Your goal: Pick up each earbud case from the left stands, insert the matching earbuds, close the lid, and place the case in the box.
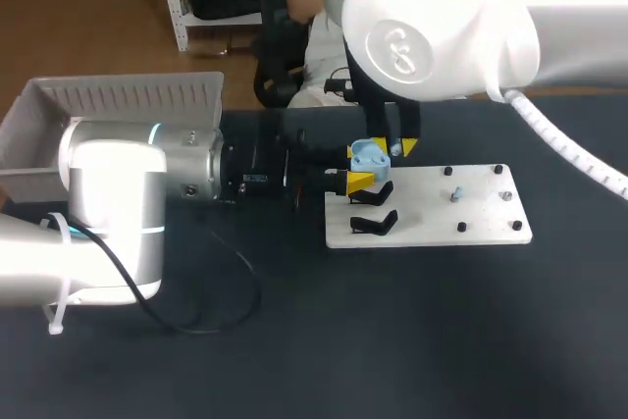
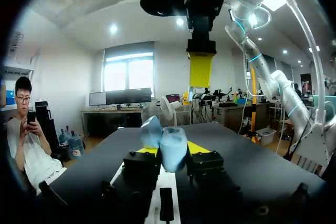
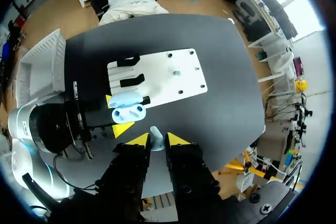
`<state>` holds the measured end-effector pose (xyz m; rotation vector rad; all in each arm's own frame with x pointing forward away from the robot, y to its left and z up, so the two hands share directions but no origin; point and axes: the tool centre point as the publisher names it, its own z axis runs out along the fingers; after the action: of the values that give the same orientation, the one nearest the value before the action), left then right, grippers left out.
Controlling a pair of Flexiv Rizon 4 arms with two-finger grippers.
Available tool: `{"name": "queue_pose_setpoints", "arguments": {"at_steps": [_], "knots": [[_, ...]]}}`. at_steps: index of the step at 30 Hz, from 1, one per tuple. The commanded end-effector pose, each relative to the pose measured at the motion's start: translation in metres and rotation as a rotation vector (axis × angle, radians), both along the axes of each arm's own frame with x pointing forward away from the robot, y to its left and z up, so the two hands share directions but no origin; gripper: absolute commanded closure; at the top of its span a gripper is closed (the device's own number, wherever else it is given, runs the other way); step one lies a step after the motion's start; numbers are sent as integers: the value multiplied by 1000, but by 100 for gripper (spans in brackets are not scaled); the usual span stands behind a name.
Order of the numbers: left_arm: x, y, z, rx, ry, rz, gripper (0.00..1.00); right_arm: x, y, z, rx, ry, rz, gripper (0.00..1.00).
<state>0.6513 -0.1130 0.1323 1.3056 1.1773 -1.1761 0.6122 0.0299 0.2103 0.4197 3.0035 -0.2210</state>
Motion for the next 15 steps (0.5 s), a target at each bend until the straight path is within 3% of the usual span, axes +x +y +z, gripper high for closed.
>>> {"name": "queue_pose_setpoints", "arguments": {"at_steps": [1,15], "knots": [[1,0,-1,-2,-1,-1,100,17,9,0,21,75,-125,100],[1,0,-1,-2,-1,-1,100,18,8,-1,26,83,-131,100]]}}
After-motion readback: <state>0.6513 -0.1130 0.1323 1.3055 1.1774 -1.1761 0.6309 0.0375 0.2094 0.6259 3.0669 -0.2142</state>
